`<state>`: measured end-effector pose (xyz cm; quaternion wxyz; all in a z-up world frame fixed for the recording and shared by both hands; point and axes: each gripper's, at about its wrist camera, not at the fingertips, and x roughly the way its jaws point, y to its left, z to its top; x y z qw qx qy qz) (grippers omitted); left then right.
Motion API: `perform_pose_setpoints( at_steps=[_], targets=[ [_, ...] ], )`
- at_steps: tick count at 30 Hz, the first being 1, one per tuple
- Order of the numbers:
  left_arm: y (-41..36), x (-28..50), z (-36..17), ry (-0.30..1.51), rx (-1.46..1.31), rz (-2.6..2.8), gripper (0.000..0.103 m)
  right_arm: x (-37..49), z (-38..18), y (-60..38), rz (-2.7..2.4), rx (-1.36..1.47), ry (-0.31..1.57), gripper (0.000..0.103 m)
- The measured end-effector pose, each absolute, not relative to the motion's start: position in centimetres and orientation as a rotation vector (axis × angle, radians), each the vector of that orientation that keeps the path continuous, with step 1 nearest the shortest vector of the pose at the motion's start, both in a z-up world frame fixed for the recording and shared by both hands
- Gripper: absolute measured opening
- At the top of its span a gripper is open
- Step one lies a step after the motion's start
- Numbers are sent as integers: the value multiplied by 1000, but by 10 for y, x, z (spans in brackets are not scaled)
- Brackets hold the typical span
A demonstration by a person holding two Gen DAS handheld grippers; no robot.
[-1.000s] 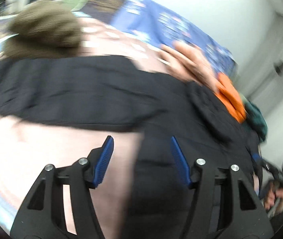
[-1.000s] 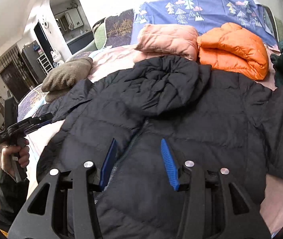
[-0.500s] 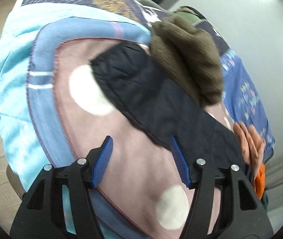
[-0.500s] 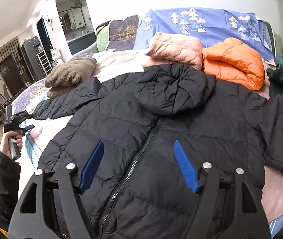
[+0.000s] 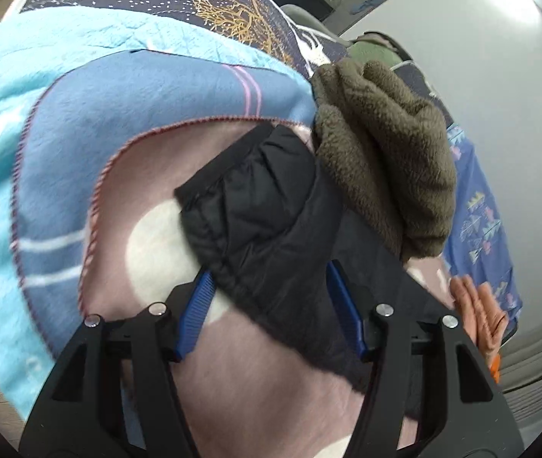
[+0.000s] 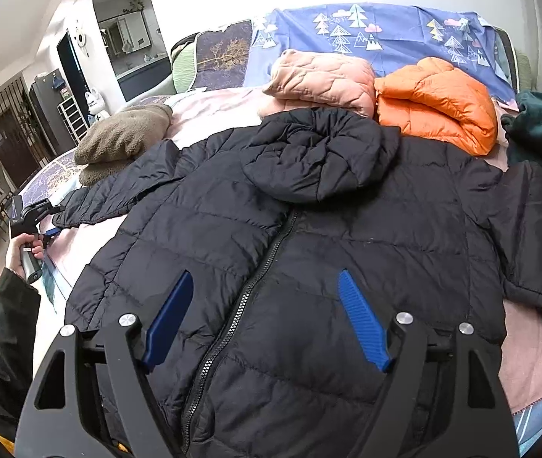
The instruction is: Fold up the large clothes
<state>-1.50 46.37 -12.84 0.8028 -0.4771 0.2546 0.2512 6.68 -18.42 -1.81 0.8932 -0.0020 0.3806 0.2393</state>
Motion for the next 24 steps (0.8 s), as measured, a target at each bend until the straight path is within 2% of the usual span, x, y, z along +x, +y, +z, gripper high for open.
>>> perform_pose_setpoints(
  at_steps=[1,3,4,5,7,11,16,24],
  targets=[
    [466,-13,-130,533,-1034,539,57,68,-19,-185,493,1,794,80],
    [470,-7,-131,520,-1045,538,38,68,-22,-186,490,4,800,80],
    [471,-7,-133,518,-1058,532,21,68,-23,-186,492,5,804,80],
    [473,-7,-137,515,-1089,513,13,66,-24,-186,495,5,806,80],
    [474,-7,-137,502,-1113,489,8,65,-25,-187,501,5,807,80],
    [464,-15,-105,413,-1054,449,6,61,-23,-194,494,16,801,80],
    [439,-23,-36,285,-948,364,5,61,-16,-201,523,90,778,80],
    [335,-4,84,158,-704,76,5,63,16,-190,736,305,721,82]
  ],
)
